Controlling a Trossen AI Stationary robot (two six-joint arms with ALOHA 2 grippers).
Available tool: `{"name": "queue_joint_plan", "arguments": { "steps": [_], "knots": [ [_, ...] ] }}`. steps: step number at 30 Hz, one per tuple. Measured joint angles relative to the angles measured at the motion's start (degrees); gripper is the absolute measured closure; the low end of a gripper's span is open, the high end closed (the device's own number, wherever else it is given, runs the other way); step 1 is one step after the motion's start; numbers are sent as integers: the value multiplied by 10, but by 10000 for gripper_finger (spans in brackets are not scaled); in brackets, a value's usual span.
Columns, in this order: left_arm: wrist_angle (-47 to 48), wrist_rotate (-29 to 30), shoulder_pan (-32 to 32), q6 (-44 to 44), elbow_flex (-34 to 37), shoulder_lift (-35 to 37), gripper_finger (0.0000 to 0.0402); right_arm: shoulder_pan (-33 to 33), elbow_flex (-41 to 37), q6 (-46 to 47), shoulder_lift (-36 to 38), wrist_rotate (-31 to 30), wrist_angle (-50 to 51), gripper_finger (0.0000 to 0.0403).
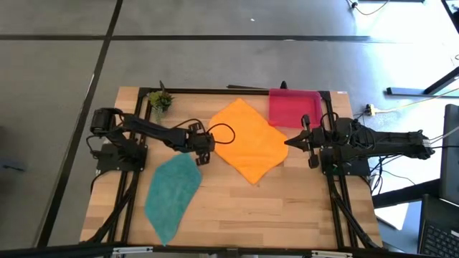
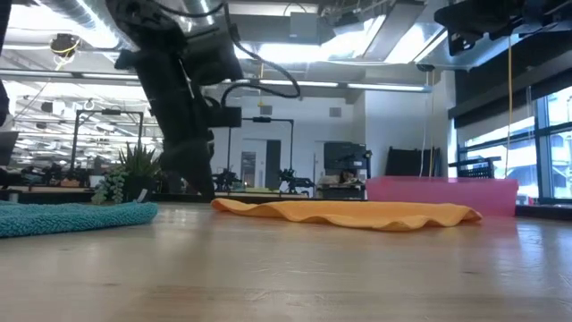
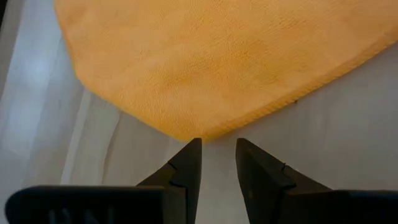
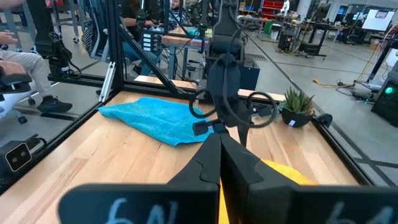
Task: Roll microfiber towels into tight, uniform cylinder then place into a basket
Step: Fold the orange microfiber towel
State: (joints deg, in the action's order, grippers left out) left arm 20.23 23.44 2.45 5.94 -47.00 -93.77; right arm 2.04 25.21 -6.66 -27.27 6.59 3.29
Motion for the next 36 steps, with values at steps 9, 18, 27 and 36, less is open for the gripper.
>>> {"name": "queue_joint_plan", "arguments": {
  "steps": [9, 18, 27, 36],
  "knots": [
    [-15, 7, 27, -5, 0, -33, 312, 0, 0, 2, 0, 0, 20, 399],
    [-51, 32, 37, -6, 0, -35, 312, 0, 0, 5, 0, 0, 26, 399],
    [-59, 33, 52, -2, 0, -35, 337, 0, 0, 4, 0, 0, 26, 399],
    [-26, 13, 38, 0, 0, -29, 400, 0, 0, 4, 0, 0, 27, 399]
  ]
}}
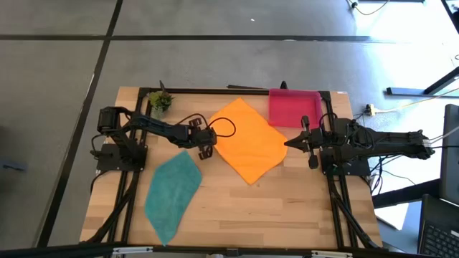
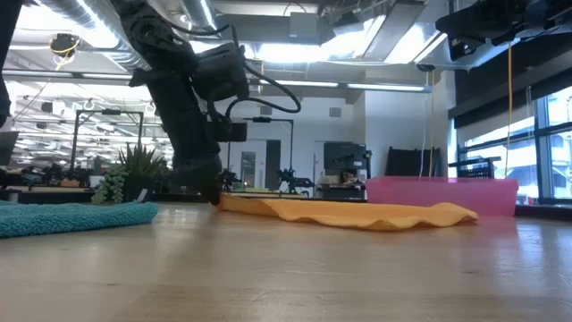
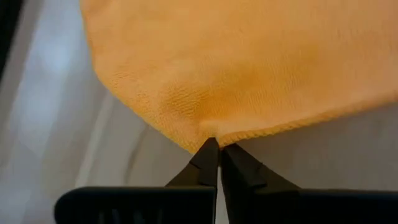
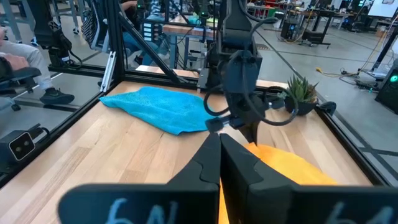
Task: Roll microfiber towels into tight, uniform cylinder then place into a basket
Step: Fold the orange microfiber towel
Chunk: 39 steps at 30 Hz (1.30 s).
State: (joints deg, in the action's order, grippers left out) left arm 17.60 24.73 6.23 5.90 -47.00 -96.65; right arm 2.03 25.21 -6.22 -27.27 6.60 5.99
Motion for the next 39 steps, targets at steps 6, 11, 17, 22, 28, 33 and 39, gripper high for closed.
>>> {"name": "queue_joint_plan", "arguments": {
  "steps": [6, 11, 17, 22, 28, 33, 39],
  "knots": [
    [131, -7, -26, 34, 0, 23, 401, 0, 0, 12, 0, 0, 9, 399],
    [213, -6, -32, 44, 0, 43, 401, 0, 0, 13, -3, 0, 22, 399],
    [208, 3, -16, 20, 0, 49, 401, 0, 0, 13, -22, 0, 21, 399],
    [205, 4, -2, 28, 0, 49, 396, 0, 0, 13, -34, 0, 20, 399],
    [196, 4, 6, 30, 0, 49, 353, 0, 0, 13, -35, 0, 20, 399],
    [192, -2, 7, 30, 0, 49, 325, 0, 0, 13, -35, 0, 20, 399],
    [232, 9, 3, 42, -29, 65, 327, 0, 0, 13, -35, 0, 20, 399]
  ]
}}
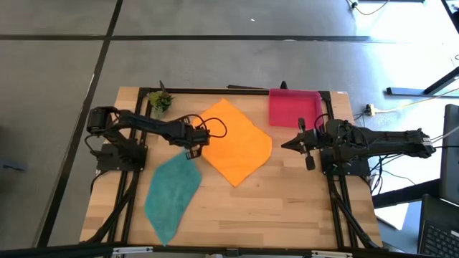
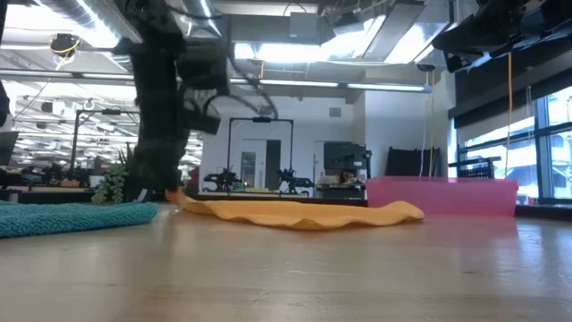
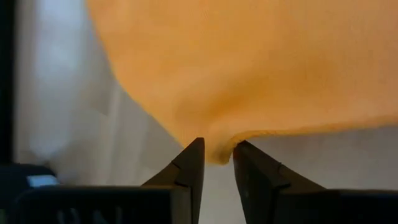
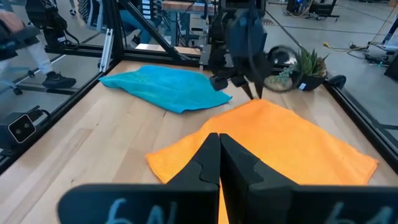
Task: Roll microfiber towels into tight, uniform cylinder then place into a basket
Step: Fold the orange microfiber towel
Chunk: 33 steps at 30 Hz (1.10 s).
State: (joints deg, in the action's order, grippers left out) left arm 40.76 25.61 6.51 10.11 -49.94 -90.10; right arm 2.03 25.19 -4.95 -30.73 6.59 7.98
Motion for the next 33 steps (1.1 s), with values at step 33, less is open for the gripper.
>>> {"name": "queue_joint_plan", "arguments": {
  "steps": [33],
  "knots": [
    [-343, -62, -283, -28, -87, -35, 324, -2, 0, -14, 1, 14, 53, 399]
  ]
}}
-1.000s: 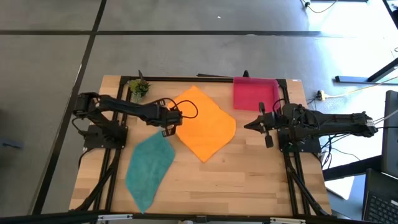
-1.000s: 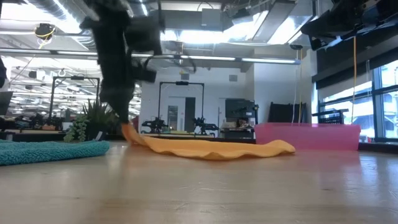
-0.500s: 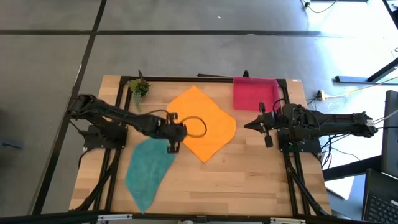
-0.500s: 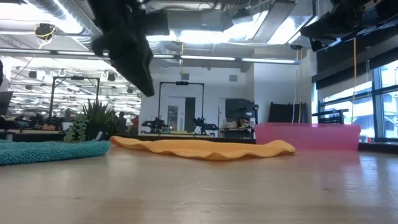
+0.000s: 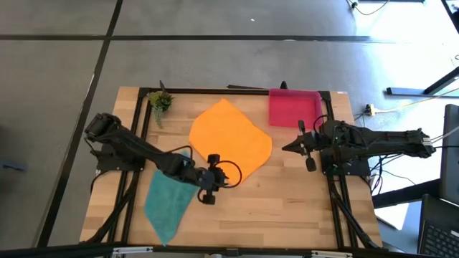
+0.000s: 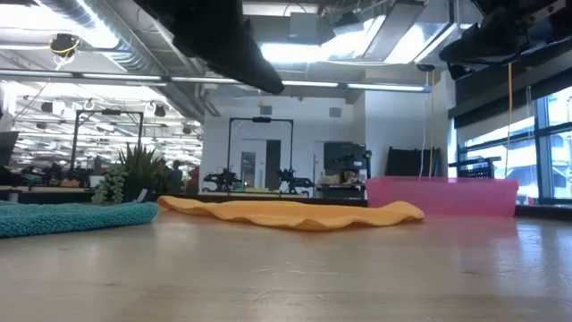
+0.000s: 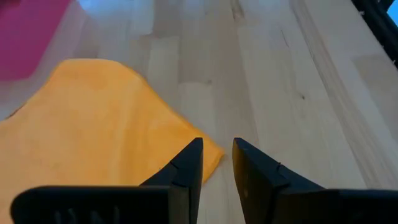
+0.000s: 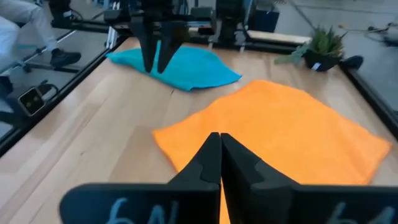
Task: Roll microfiber towels into tight, uniform cylinder then place into a basket
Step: Fold the orange microfiber towel
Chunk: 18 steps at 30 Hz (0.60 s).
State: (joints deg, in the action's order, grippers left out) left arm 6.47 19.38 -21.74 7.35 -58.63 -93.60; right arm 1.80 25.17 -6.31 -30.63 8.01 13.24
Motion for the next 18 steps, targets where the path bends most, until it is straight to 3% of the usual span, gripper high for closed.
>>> {"name": "queue_joint_plan", "arguments": {
  "steps": [10, 18],
  "knots": [
    [0, 0, 0, -2, 1, -61, 324, 0, 0, -1, 0, 11, 59, 399],
    [-3, 1, 8, -1, 1, -65, 324, 0, 0, -3, 0, 11, 54, 397]
  ]
}}
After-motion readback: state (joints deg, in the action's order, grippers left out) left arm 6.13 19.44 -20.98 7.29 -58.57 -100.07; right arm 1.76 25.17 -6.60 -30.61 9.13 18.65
